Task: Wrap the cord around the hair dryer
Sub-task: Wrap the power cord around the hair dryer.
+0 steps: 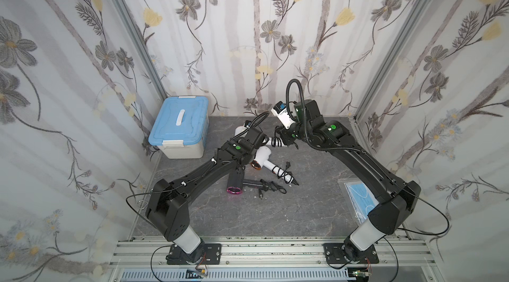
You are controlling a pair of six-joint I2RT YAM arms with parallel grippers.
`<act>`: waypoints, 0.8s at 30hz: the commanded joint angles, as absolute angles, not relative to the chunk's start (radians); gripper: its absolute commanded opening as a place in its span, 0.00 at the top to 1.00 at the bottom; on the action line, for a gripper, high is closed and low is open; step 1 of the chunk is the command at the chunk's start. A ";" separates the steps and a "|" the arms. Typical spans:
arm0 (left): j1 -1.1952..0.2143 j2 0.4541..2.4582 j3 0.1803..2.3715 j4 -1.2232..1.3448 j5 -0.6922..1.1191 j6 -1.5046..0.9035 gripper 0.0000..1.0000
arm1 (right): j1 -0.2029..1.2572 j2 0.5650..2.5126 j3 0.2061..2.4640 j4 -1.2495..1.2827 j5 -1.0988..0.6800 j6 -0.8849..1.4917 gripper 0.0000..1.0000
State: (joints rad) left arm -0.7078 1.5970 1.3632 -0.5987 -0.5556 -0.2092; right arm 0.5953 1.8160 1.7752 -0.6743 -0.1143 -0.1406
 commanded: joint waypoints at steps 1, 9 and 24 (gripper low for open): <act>-0.724 1.578 1.362 -0.685 -0.409 -0.053 1.00 | 0.578 1.838 1.813 -0.615 -0.079 -0.242 1.00; -0.737 1.518 1.367 -0.701 -0.082 -0.009 1.00 | 0.515 1.855 1.818 -0.606 -0.229 -0.355 1.00; -0.635 1.222 1.136 -0.323 0.213 -0.154 1.00 | 0.320 1.798 1.589 -0.447 -0.841 -0.480 1.00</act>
